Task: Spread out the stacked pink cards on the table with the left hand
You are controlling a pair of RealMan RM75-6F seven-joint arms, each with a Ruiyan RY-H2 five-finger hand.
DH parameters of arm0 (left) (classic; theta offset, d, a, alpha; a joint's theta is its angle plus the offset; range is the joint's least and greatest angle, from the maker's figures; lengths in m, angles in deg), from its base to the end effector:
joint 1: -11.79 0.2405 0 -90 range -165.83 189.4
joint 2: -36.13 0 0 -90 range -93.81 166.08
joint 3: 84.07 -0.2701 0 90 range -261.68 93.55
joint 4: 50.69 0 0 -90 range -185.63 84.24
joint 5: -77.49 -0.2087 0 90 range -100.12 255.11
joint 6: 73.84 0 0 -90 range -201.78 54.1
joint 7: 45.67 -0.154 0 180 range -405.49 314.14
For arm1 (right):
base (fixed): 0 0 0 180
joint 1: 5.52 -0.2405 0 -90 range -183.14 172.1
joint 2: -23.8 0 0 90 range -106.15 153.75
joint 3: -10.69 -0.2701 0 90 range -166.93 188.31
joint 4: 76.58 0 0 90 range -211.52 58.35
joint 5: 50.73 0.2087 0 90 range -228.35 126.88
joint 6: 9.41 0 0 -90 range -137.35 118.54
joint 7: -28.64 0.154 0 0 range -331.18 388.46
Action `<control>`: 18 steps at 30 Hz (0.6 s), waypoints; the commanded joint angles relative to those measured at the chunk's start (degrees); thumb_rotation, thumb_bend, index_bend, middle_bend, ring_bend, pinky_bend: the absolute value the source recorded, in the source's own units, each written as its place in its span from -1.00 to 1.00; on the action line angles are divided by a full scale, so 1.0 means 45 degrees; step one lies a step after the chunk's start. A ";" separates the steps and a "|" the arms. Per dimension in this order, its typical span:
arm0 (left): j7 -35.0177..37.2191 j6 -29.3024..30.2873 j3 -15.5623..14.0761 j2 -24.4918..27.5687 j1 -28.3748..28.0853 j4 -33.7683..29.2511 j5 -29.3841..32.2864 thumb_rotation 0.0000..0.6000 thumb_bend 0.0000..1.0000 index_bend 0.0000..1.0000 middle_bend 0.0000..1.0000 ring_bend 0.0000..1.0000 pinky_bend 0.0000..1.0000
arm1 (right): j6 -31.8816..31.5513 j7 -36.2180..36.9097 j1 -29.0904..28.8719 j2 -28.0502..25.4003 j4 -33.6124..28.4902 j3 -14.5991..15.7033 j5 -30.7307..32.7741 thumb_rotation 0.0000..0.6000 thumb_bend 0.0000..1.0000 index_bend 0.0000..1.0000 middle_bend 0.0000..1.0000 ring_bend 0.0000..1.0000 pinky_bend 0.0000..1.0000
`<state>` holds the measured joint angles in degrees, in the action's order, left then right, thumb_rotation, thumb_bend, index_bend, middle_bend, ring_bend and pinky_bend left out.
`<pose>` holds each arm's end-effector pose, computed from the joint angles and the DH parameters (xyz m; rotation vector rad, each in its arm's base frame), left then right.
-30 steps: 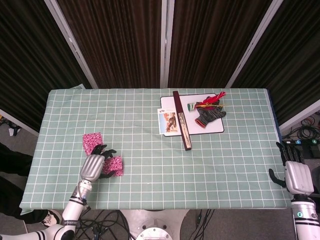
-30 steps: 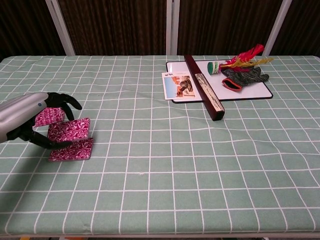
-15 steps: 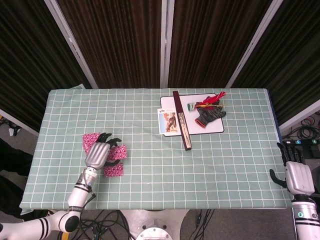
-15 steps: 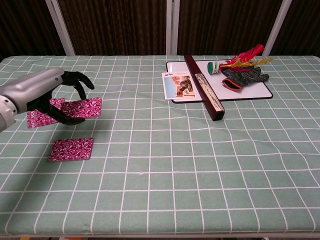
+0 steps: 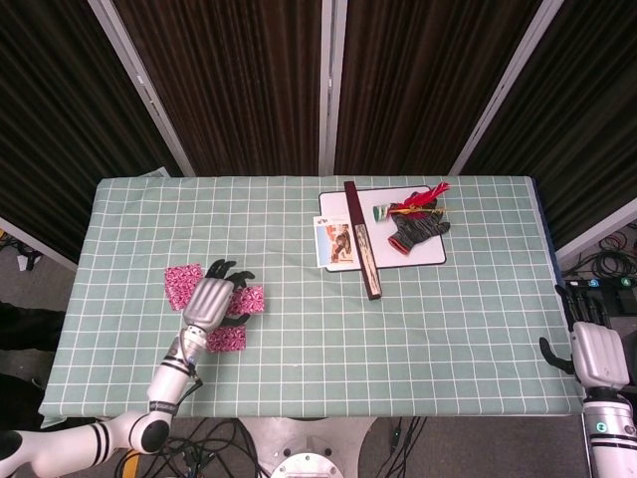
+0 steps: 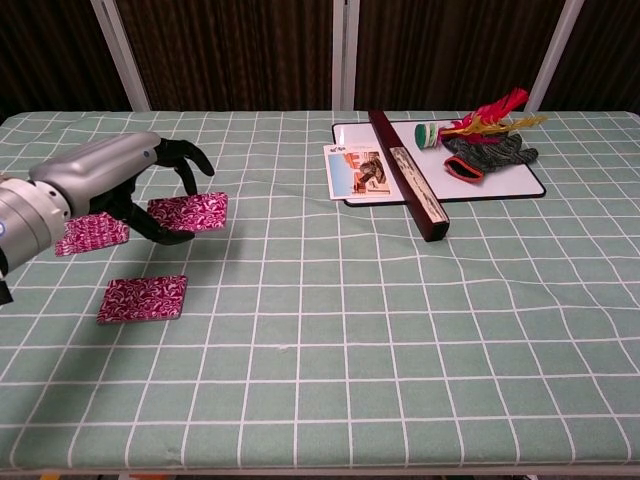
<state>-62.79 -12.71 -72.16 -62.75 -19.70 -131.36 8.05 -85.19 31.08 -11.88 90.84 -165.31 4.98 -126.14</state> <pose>-0.1802 0.3210 -0.0523 -1.6902 -1.1037 -1.0206 -0.3571 -0.2090 0.1508 1.2711 -1.0812 0.8061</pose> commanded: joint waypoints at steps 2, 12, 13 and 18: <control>0.0160 0.0046 -0.0075 -0.0080 -0.0052 0.0108 -0.0072 1.00 -0.53 -0.55 -0.26 -0.79 -0.83 | 0.0031 -0.0070 -0.0005 -0.0047 0.0000 0.0016 0.0006 1.00 -0.42 -1.00 -1.00 -1.00 -1.00; 0.1136 0.0597 -0.0257 -0.0180 0.0004 0.0587 -0.0711 1.00 -0.57 -0.80 -1.00 -0.97 -0.83 | 0.0059 0.0009 -0.0004 -0.0041 -0.0008 -0.0013 0.0045 1.00 -0.42 -1.00 -1.00 -1.00 -1.00; 0.1137 0.0601 -0.0274 -0.0151 0.0008 0.0574 -0.0710 1.00 -0.57 -0.80 -1.00 -0.97 -0.83 | 0.0062 0.0006 -0.0009 -0.0039 -0.0014 -0.0017 0.0046 1.00 -0.42 -1.00 -1.00 -1.00 -1.00; 0.1147 0.0620 -0.0340 -0.0048 0.0049 0.0486 -0.0627 1.00 -0.57 -0.80 -0.96 -0.97 -0.83 | 0.0053 -0.0048 -0.0016 -0.0021 -0.0051 -0.0008 0.0018 1.00 -0.42 -1.00 -1.00 -1.00 -1.00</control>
<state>-57.62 -9.92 -73.69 -62.97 -19.48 -129.18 5.22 -84.95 30.86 -11.94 90.74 -165.53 4.95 -126.05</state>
